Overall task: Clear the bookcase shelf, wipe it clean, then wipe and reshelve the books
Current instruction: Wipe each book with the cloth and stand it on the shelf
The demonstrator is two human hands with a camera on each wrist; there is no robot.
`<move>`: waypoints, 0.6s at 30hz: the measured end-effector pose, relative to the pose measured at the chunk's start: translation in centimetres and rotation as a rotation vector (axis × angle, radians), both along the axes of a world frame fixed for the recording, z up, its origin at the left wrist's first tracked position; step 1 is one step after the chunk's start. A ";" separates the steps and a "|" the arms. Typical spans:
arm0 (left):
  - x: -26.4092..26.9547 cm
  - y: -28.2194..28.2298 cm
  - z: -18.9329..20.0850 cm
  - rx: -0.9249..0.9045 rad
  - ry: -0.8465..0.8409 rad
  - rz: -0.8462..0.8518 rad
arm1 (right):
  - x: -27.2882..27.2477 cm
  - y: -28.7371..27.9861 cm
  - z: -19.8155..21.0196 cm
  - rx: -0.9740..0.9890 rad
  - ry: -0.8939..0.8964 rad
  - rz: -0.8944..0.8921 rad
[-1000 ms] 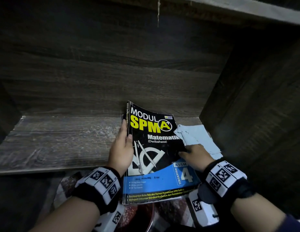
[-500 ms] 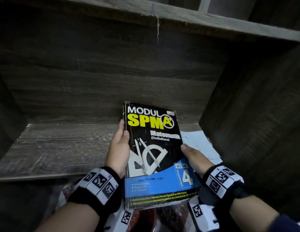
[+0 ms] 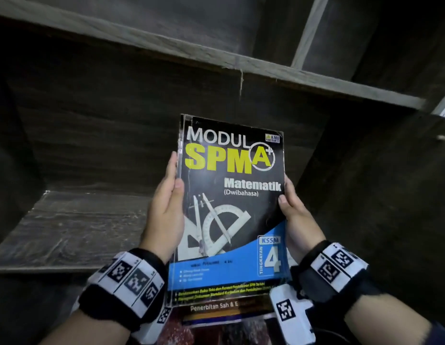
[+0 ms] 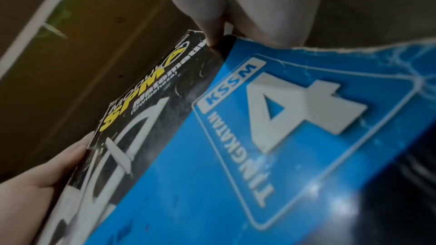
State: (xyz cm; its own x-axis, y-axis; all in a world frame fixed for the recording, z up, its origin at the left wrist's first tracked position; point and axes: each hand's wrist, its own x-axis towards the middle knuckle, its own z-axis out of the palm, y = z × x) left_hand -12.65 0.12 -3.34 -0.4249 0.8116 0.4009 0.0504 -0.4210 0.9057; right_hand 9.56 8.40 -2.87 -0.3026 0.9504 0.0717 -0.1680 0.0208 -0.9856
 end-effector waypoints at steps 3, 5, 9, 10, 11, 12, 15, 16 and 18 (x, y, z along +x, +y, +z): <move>-2.2 -0.3 0.9 0.084 0.102 0.135 | -3.0 0.8 1.9 0.041 0.035 0.027; -4.2 -1.0 1.1 0.120 0.162 0.242 | -5.8 1.3 2.7 0.070 0.056 0.063; -7.9 -3.1 1.3 0.120 0.269 0.455 | -12.1 2.4 3.0 0.045 0.146 0.177; -8.8 -3.7 1.3 0.119 0.288 0.496 | -13.9 2.5 3.0 0.030 0.164 0.204; -9.7 -4.4 1.2 0.124 0.306 0.541 | -15.8 2.7 3.0 0.014 0.179 0.224; -10.5 -5.0 1.2 0.137 0.331 0.591 | -17.7 2.7 3.0 0.001 0.196 0.243; -13.6 -6.6 0.6 0.182 0.418 0.747 | -23.6 2.6 3.0 -0.052 0.249 0.309; -14.5 -7.1 0.4 0.178 0.439 0.787 | -25.6 2.5 3.0 -0.080 0.272 0.328; -16.2 -8.0 -0.2 0.165 0.482 0.865 | -29.5 2.1 2.9 -0.100 0.310 0.377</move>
